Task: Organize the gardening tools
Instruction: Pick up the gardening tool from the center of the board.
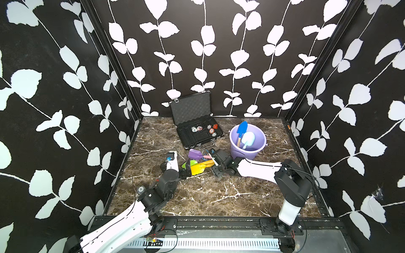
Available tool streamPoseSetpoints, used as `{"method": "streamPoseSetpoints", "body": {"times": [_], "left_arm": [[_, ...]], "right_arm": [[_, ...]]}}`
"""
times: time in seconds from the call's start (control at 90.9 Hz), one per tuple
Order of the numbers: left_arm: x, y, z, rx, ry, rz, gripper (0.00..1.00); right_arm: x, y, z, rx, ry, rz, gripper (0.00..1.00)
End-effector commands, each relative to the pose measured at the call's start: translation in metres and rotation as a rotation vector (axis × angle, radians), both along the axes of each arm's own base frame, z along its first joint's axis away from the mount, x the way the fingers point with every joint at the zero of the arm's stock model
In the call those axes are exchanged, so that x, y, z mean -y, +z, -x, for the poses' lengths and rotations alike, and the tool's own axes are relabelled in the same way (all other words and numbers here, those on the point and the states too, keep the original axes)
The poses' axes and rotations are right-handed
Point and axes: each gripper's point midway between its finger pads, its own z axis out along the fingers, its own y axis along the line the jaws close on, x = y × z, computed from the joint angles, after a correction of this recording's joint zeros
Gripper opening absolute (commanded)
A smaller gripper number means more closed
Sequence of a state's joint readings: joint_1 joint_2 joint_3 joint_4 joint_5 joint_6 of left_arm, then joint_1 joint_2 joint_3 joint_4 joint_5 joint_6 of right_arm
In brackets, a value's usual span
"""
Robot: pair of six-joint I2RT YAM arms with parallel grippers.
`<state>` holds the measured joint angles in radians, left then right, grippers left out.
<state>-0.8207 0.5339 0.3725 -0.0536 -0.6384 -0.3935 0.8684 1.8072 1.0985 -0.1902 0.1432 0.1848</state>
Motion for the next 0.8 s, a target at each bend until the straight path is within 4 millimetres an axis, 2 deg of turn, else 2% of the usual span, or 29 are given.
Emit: {"method": "streamPoseSetpoints", "body": {"times": [0.0, 0.264, 0.594, 0.792], "left_arm": [[-0.028, -0.009, 0.010, 0.002, 0.089, 0.022, 0.99], [-0.047, -0.007, 0.026, 0.034, 0.102, 0.064, 0.99], [-0.038, -0.021, 0.027, -0.008, 0.061, 0.077, 0.99], [-0.032, -0.025, 0.026, -0.029, 0.039, 0.080, 0.99]], "right_arm": [[-0.014, 0.007, -0.009, 0.012, 0.042, -0.033, 0.78], [-0.024, 0.002, -0.013, -0.017, 0.068, -0.030, 0.75], [-0.026, -0.016, -0.011, -0.061, 0.079, -0.005, 0.74], [-0.023, -0.025, -0.002, -0.109, 0.081, -0.004, 0.66]]}}
